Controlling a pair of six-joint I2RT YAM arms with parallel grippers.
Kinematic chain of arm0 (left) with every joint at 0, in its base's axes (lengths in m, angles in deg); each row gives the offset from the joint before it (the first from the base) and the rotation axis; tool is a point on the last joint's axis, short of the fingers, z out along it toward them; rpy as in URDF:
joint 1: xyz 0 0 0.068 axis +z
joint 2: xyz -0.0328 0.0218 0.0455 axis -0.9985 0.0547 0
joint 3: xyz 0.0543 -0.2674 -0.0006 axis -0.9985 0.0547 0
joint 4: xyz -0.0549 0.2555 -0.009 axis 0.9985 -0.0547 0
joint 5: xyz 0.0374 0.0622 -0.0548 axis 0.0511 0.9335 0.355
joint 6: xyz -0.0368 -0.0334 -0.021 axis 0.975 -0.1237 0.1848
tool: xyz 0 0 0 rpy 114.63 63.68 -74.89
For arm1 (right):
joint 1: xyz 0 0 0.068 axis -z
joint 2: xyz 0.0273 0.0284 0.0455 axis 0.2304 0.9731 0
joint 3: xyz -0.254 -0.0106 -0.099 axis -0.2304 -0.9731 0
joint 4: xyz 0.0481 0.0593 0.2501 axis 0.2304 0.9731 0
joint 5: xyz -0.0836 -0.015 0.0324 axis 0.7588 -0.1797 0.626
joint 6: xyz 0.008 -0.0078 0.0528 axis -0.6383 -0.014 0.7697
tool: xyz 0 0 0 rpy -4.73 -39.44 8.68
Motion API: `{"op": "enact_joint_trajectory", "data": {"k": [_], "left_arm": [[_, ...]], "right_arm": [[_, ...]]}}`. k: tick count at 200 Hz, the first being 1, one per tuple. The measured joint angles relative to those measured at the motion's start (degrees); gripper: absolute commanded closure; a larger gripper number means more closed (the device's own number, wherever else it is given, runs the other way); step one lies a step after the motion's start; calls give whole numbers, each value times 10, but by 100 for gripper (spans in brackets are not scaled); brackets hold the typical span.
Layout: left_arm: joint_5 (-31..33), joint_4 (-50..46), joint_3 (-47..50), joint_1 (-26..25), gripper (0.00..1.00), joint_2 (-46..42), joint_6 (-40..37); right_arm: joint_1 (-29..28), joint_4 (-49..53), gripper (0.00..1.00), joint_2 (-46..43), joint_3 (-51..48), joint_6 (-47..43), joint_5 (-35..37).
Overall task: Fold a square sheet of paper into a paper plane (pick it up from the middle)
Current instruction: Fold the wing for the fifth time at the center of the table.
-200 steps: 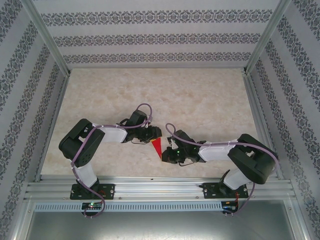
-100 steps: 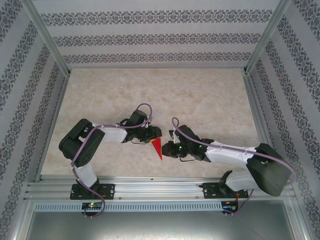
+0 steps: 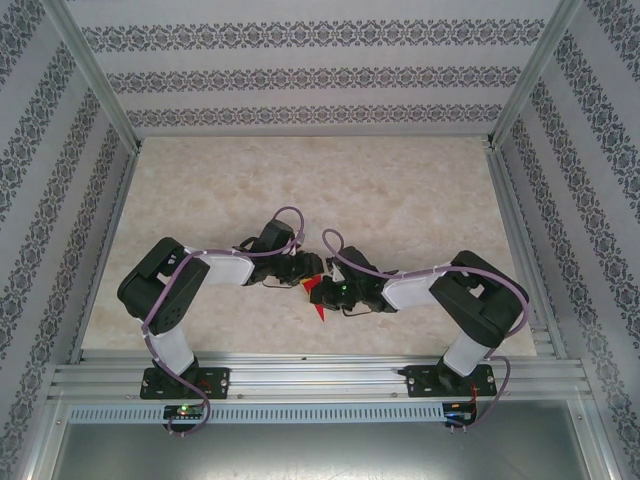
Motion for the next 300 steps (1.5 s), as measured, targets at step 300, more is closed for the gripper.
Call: {"op": "enact_joint_trajectory", "data": {"k": [300], "left_arm": [[90, -114, -61, 22, 55, 3, -7]], "right_arm": [[1, -62, 97, 14, -20, 6, -22]]}}
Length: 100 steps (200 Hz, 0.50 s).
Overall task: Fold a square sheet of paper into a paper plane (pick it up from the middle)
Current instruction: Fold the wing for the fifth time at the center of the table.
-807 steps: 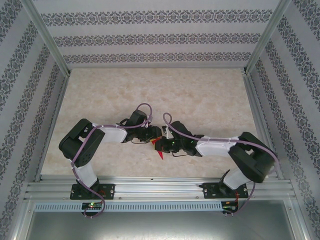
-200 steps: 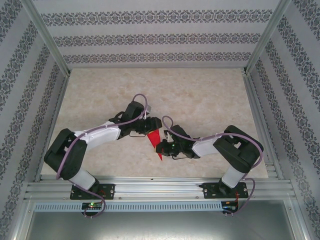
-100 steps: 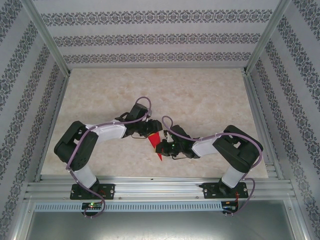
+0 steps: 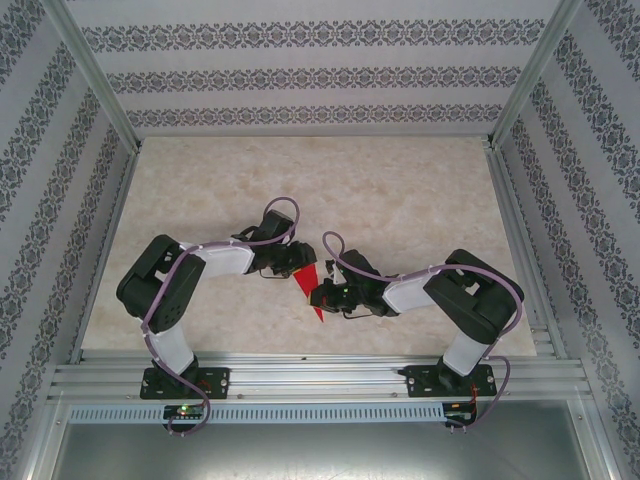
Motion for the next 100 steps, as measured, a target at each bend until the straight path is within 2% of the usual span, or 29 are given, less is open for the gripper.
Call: {"op": "enact_joint_trajectory", "data": {"k": [100], "left_arm": [[-25, -3, 15, 55, 55, -11, -5]], "right_arm": [[0, -12, 100, 12, 7, 0, -7]]}}
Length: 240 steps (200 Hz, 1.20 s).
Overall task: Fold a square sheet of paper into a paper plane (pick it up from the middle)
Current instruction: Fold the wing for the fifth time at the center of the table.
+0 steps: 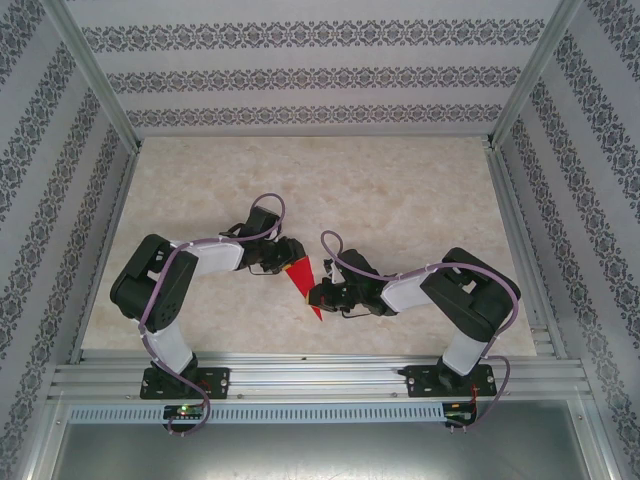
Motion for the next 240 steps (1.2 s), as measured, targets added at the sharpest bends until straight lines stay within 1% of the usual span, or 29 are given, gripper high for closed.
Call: {"op": "enact_joint_trajectory", "data": {"k": [71, 118, 154, 173, 187, 215, 240], "left_arm": [[-14, -18, -1, 45, 55, -3, -20], [13, -65, -17, 74, 54, -16, -46], [8, -80, -19, 73, 53, -73, -50], [-5, -66, -14, 65, 56, -106, -49], [-19, -46, -9, 44, 59, -115, -50], [-47, 1, 16, 7, 64, -92, -45], [-61, 34, 40, 4, 69, -38, -40]], "right_arm": [[0, -1, 100, 2, 2, -1, -3], [0, 1, 100, 4, 5, -2, -6], [0, 3, 100, 8, 9, -2, -12], [-2, 4, 100, 12, 14, -1, -16], [-2, 6, 100, 13, 15, -1, -18], [-2, 7, 100, 13, 16, -1, -18], [-2, 7, 100, 13, 16, -1, -18]]}}
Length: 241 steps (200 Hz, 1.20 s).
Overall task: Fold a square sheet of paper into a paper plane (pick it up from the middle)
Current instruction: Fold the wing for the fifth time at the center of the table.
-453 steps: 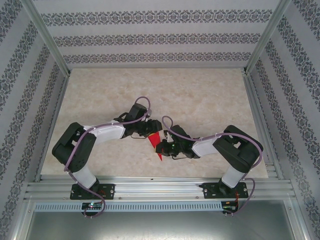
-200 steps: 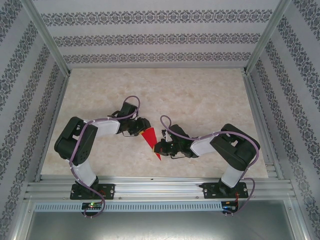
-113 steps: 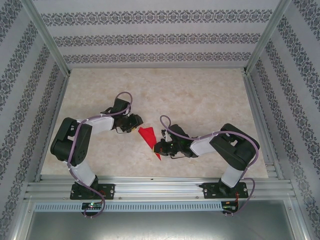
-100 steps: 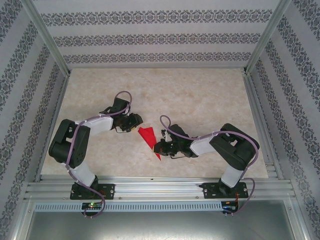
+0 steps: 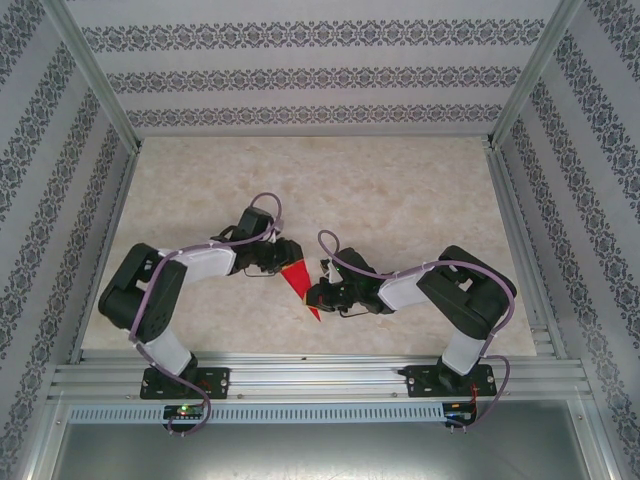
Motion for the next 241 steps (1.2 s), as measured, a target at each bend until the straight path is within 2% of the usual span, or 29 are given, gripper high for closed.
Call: {"op": "enact_joint_trajectory", "data": {"k": [46, 140, 183, 241], "left_arm": [[1, 30, 21, 22, 69, 21, -1], [-99, 65, 26, 79, 65, 45, -15], [-101, 66, 24, 111, 64, 45, -33], [-93, 59, 18, 125, 62, 43, -48]], "right_arm": [[0, 8, 100, -1, 3, -1, 0], [0, 30, 100, -1, 12, -3, 0], [0, 30, 100, -1, 12, -3, 0], [0, 30, 100, -1, 12, -3, 0]]}}
